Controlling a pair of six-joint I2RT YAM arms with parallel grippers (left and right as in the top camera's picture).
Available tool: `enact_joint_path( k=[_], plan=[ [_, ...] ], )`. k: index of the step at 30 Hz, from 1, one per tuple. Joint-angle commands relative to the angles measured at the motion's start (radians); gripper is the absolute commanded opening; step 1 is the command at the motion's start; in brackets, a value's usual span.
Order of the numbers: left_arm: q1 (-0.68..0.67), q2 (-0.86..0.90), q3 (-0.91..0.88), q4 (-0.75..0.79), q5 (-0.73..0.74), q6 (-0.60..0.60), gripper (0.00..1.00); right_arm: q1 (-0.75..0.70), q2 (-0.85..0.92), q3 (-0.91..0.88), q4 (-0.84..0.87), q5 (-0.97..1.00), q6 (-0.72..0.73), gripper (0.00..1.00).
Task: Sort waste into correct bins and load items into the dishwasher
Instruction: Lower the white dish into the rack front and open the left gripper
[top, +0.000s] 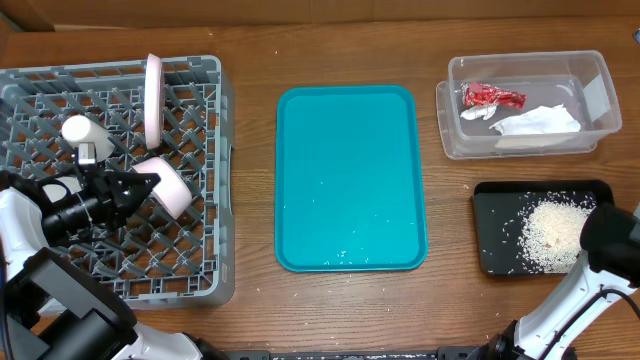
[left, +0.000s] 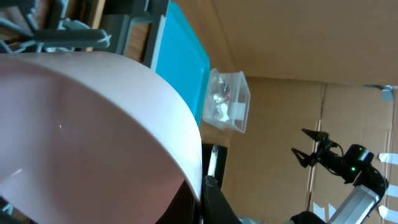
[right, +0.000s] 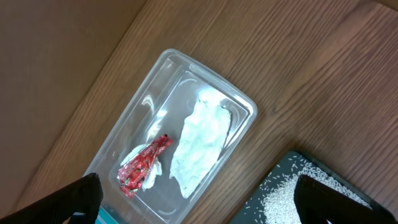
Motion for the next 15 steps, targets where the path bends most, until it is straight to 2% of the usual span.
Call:
enact_joint_path(
  k=[1,8,13,15],
  plan=[
    [0.006,-0.011,0.021,0.002,-0.077,-0.030,0.04,-0.001,-0.019,0.019,0.005,0.003,-0.003,1.00],
    [0.006,-0.011,0.021,0.056,-0.179,-0.127,0.04,-0.001,-0.019,0.019,0.005,0.003,-0.003,1.00],
    [0.006,-0.011,0.021,0.141,-0.424,-0.399,0.04,-0.001,-0.019,0.019,0.004,0.003,-0.003,1.00],
    [0.006,-0.011,0.022,0.166,-0.475,-0.453,0.05,-0.001,-0.019,0.019,0.004,0.003,-0.003,1.00]
  ],
)
